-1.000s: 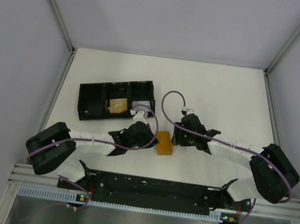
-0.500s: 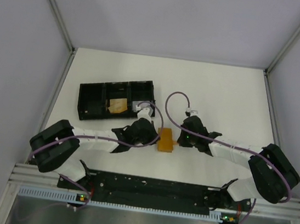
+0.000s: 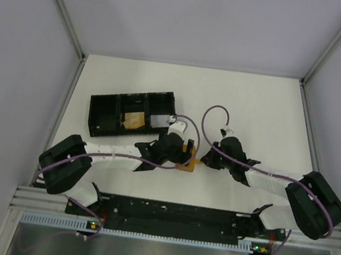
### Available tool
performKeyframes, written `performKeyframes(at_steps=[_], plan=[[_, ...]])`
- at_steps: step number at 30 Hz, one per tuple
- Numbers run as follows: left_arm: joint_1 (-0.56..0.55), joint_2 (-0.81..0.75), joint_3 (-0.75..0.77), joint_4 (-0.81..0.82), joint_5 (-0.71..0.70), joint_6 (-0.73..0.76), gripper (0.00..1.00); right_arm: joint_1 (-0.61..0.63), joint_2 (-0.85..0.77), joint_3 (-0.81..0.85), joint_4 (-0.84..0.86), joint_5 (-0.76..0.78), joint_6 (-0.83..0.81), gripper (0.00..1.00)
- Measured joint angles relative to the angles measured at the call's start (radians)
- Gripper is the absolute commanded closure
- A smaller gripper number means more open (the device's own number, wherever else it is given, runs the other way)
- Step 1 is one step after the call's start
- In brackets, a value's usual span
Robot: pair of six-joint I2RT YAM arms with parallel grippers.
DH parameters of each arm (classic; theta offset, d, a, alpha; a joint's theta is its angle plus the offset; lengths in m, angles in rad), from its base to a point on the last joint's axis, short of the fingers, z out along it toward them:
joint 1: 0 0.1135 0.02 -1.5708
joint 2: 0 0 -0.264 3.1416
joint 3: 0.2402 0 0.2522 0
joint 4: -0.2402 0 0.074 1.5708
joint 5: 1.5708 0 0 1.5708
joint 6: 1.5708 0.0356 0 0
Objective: Take the credit cards out of the card holder
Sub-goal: Open the card holder at the center of the board.
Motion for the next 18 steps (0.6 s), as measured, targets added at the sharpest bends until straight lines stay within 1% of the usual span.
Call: performKeyframes(at_steps=[3, 7, 11, 18], plan=[[-0.064, 0.011, 0.055, -0.079, -0.058, 0.025, 0.01, 0.000, -0.012, -0.005, 0.018, -0.014, 0.006, 1.00], [-0.140, 0.064, 0.157, -0.155, -0.145, 0.029, 0.01, -0.002, -0.013, -0.024, 0.062, -0.022, 0.015, 1.00], [-0.169, 0.117, 0.202, -0.207, -0.191, 0.024, 0.01, -0.004, -0.014, -0.039, 0.074, -0.023, 0.020, 1.00], [-0.185, 0.206, 0.225, -0.286, -0.233, -0.003, 0.01, -0.006, -0.022, -0.051, 0.081, -0.021, 0.026, 1.00]])
